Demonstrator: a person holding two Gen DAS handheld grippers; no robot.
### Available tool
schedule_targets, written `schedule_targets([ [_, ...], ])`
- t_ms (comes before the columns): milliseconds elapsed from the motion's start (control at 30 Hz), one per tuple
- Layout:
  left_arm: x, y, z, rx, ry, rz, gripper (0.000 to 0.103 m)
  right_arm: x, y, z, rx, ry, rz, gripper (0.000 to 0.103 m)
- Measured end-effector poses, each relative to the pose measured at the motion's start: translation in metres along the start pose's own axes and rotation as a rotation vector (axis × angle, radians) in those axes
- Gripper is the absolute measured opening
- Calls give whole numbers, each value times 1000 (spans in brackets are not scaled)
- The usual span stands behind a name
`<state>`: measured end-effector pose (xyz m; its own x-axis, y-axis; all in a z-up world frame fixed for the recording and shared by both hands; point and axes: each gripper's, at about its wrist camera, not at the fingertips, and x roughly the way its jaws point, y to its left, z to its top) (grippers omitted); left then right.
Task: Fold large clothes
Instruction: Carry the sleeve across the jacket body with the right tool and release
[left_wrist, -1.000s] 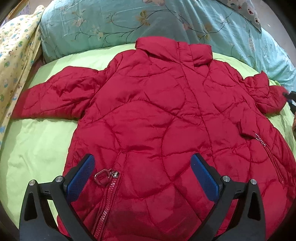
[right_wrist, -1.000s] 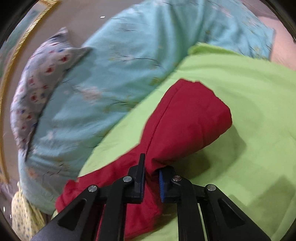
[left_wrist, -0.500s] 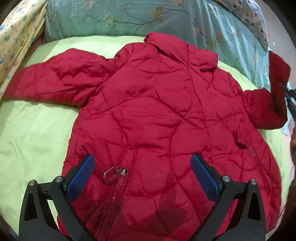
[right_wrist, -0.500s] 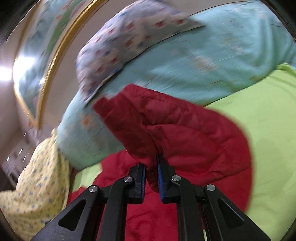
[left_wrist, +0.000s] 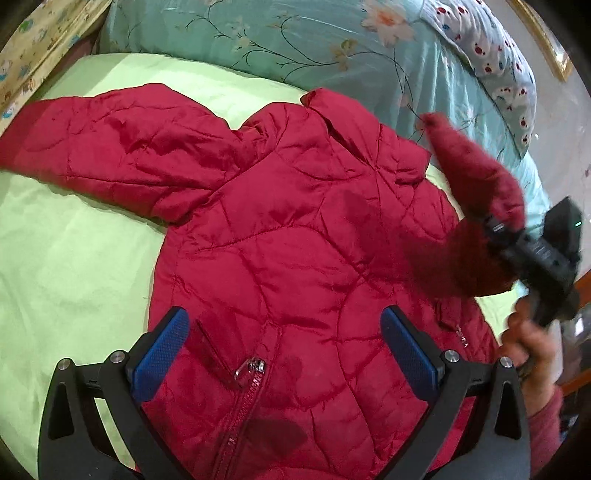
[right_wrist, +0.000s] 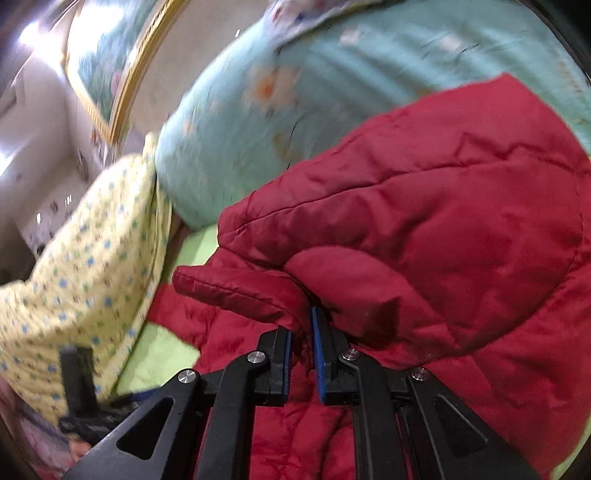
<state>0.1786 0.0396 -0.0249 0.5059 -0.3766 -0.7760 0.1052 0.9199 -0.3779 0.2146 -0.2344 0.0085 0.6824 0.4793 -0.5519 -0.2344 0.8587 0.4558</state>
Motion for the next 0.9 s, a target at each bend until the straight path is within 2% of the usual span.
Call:
schedule_targets([
  [267, 8, 13, 34, -41, 17, -127, 103, 66, 39, -46, -121, 144, -20, 10],
  [467, 42, 16, 73, -93, 62, -232, 103, 76, 62, -57, -205, 143, -47, 15],
  [600, 70, 17, 91, -142, 108, -286, 102, 74, 58, -57, -192, 139, -38, 15],
  [633, 78, 15, 95, -134, 116, -280, 93, 73, 56, -57, -184, 140, -33, 15],
  [667, 82, 14, 96, -125, 121, -280, 74, 72, 55, -57, -177, 141, -29, 15],
  [700, 88, 12, 97, -115, 128, -276, 63, 72, 54, -58, -173, 143, -27, 15],
  [733, 96, 9, 97, -101, 145, -264, 37, 72, 54, -58, -169, 145, -25, 16],
  [767, 100, 8, 97, -92, 155, -257, 26, 71, 54, -58, -164, 150, -28, 16],
  [867, 99, 8, 95, -56, 123, -240, 19, 64, 51, -60, -130, 171, -4, 18],
  [900, 96, 8, 95, -43, 110, -230, 18, 58, 49, -61, -116, 170, 4, 22],
])
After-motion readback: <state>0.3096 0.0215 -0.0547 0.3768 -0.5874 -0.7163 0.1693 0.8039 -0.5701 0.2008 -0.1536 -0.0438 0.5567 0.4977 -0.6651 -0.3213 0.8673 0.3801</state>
